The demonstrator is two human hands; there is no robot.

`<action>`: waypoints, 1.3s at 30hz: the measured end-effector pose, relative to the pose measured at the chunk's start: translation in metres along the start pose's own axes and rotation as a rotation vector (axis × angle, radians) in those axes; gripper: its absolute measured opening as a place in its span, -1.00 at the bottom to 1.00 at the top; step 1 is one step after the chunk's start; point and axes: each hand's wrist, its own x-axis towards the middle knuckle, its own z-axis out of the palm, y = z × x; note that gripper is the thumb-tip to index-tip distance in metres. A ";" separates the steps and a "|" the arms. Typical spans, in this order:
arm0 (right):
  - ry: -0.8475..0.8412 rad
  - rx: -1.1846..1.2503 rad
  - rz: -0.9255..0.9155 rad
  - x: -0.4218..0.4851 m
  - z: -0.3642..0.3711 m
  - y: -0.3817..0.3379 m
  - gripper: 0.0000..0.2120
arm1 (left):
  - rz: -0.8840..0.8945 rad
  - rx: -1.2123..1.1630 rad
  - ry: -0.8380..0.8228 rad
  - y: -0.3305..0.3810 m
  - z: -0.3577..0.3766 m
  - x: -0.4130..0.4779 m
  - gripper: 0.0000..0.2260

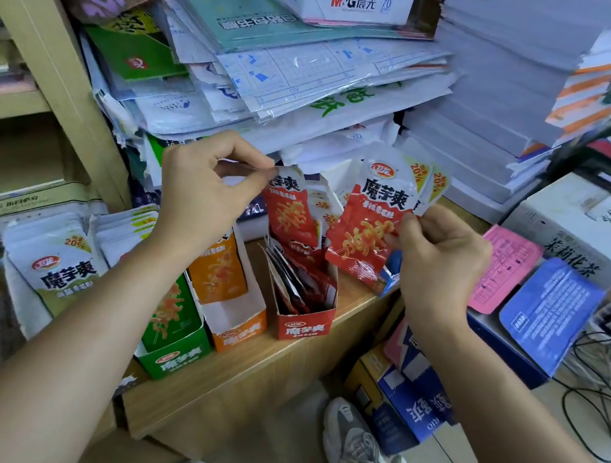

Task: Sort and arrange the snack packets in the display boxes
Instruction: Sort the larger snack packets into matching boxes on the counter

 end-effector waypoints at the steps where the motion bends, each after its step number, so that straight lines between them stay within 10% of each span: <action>1: -0.004 0.014 0.009 0.000 -0.001 -0.001 -0.74 | 0.017 0.009 0.001 0.000 0.000 0.000 -0.91; 15: -0.054 0.173 0.167 0.001 -0.008 -0.003 -0.83 | -0.279 0.087 -0.554 -0.008 0.012 -0.004 -0.92; 23: -0.224 0.272 0.090 0.000 -0.007 -0.011 -0.87 | -0.199 -0.090 -0.395 0.019 0.025 -0.002 -0.53; 28: -0.248 0.319 0.131 0.005 -0.004 -0.011 -0.90 | -0.144 -0.011 -0.199 0.021 0.028 -0.004 -0.91; 39: -0.142 0.450 0.190 0.010 0.006 -0.009 -0.87 | -0.072 0.068 -0.042 0.001 -0.006 0.007 -0.75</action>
